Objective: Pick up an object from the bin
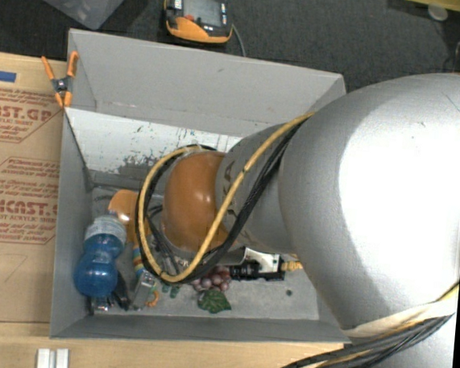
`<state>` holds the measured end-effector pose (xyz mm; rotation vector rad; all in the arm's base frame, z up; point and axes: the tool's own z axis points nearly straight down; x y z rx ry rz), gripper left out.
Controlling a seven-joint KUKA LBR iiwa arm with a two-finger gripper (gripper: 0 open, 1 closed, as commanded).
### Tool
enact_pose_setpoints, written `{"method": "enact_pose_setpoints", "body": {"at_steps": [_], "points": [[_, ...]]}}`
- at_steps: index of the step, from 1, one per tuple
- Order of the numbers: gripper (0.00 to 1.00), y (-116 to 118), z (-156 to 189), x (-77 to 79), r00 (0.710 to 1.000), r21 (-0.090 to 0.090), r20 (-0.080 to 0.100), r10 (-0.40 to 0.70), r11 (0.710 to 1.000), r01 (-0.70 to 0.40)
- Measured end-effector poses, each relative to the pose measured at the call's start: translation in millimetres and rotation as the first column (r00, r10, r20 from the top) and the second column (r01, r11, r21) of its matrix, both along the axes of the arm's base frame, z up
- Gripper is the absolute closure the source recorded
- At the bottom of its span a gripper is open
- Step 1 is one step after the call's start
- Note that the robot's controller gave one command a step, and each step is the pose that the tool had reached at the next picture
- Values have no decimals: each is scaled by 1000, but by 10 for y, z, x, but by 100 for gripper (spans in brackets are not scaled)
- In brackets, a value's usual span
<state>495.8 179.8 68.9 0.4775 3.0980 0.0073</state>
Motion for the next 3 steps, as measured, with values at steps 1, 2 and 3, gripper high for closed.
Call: {"method": "enact_pose_setpoints", "body": {"at_steps": [1, 2, 3], "points": [[100, -168, 4, -15, 997, -1, -10, -70, 998, 70], [100, -168, 4, -15, 997, -1, -10, -70, 998, 70], [100, -178, 129, -34, 997, -3, -17, -70, 998, 70]]}}
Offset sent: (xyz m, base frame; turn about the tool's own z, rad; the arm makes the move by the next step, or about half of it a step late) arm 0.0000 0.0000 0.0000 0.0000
